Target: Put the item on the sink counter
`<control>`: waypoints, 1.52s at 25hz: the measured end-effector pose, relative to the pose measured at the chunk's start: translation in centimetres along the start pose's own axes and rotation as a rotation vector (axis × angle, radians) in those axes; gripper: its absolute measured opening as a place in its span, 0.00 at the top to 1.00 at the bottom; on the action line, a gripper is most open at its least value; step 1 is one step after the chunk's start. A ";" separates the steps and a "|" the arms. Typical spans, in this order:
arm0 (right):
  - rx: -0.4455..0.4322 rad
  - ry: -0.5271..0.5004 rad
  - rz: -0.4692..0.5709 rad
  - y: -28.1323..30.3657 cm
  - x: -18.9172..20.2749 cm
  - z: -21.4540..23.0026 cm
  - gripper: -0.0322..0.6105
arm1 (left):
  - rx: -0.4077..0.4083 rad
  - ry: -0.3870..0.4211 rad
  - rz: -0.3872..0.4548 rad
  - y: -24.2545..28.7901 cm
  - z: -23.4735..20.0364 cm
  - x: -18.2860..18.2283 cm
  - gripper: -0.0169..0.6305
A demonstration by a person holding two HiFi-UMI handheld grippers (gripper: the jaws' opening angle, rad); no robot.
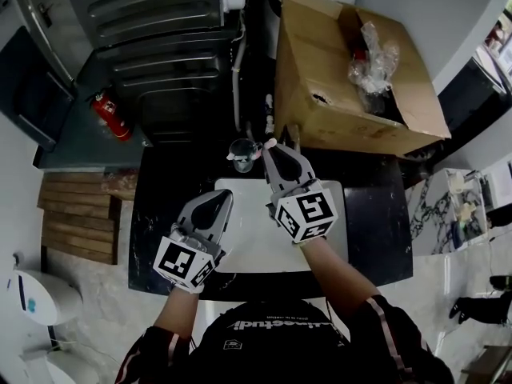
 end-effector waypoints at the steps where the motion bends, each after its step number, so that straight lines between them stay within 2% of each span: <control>1: 0.003 0.007 -0.004 0.4 0.4 0.3 0.87 | 0.000 -0.001 -0.001 0.0 0.0 0.1 0.95; 17: 0.014 0.042 -0.094 4.7 6.1 1.5 0.87 | -0.030 -0.023 -0.046 -0.8 -1.8 2.5 0.95; 38: 0.042 0.095 -0.204 6.6 12.5 1.9 0.87 | -0.058 -0.043 -0.096 -1.8 -3.1 4.4 0.95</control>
Point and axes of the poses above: the fingertips, and each gripper's own axes: y forward along the fingers, z to its right, x out of its underside, the point moved 1 cm from there along -y, backward along the fingers, and after that the axes turned 1 degree about -x, right-handed, at the moved point
